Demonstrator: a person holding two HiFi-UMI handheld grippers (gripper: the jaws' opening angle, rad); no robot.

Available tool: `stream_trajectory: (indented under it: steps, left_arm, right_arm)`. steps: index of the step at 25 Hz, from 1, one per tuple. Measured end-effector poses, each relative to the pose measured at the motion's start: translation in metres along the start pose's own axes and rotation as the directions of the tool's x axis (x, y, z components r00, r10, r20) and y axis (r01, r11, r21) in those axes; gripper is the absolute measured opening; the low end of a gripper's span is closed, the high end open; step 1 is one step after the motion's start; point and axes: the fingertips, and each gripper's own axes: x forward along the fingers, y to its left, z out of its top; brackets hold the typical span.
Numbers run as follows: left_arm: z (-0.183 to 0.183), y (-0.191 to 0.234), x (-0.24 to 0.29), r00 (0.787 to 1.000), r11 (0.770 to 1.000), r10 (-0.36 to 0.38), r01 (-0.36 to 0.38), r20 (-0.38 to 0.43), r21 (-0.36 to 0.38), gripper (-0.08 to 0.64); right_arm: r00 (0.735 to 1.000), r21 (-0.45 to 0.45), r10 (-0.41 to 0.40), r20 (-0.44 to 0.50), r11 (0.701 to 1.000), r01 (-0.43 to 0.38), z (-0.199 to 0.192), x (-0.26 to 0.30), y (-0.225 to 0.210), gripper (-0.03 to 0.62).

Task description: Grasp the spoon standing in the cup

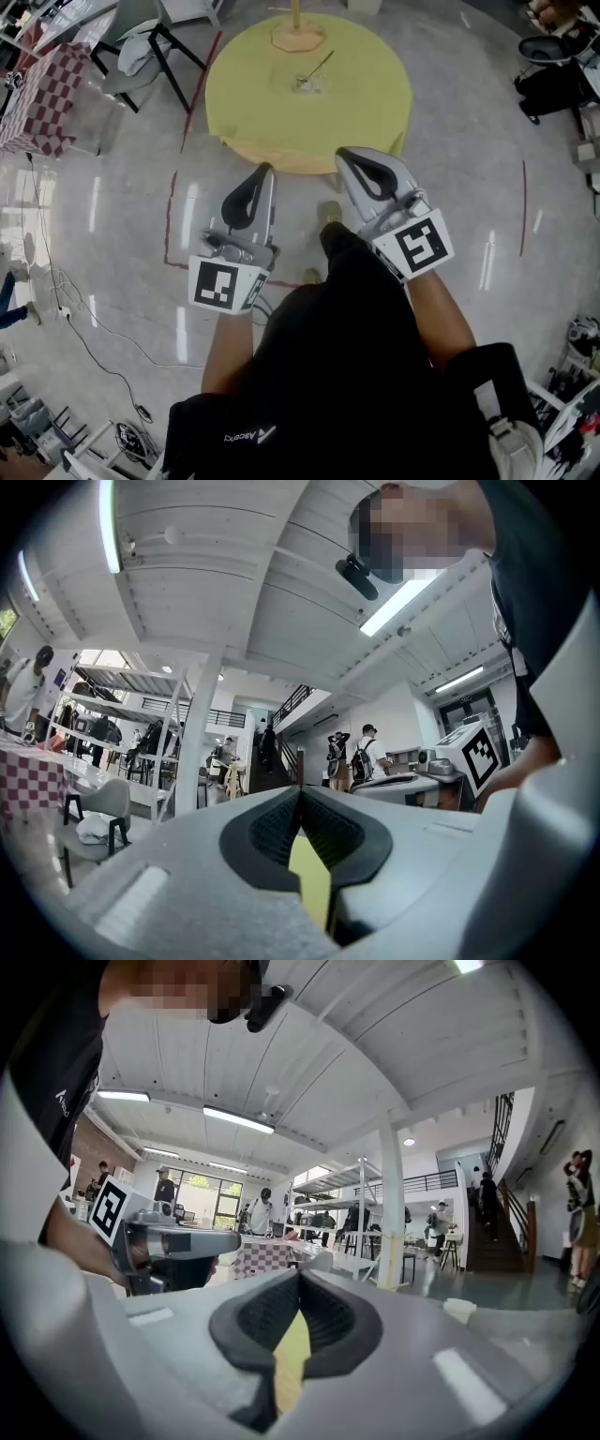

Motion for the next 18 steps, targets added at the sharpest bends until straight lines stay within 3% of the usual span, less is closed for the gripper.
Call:
stream_trajectory:
  steps: [6, 13, 18]
  left_arm:
    - [-0.018, 0.041, 0.077, 0.999, 1.0, 0.022, -0.022, -0.028, 0.007, 0.011]
    - [-0.041, 0.079, 0.169, 0.995, 0.997, 0.074, -0.073, -0.067, 0.014, 0.011]
    - [-0.058, 0.102, 0.221, 0.99, 0.995, 0.101, -0.099, -0.099, 0.023, 0.011]
  right_arm:
    - [0.998, -0.023, -0.024, -0.056, 0.999, 0.023, -0.029, 0.057, -0.079, 0.003]
    - [0.99, 0.022, -0.053, -0.132, 0.998, 0.056, -0.07, 0.109, -0.172, 0.003]
    - [0.981, 0.093, -0.051, -0.186, 0.993, 0.069, -0.102, 0.149, -0.223, 0.089]
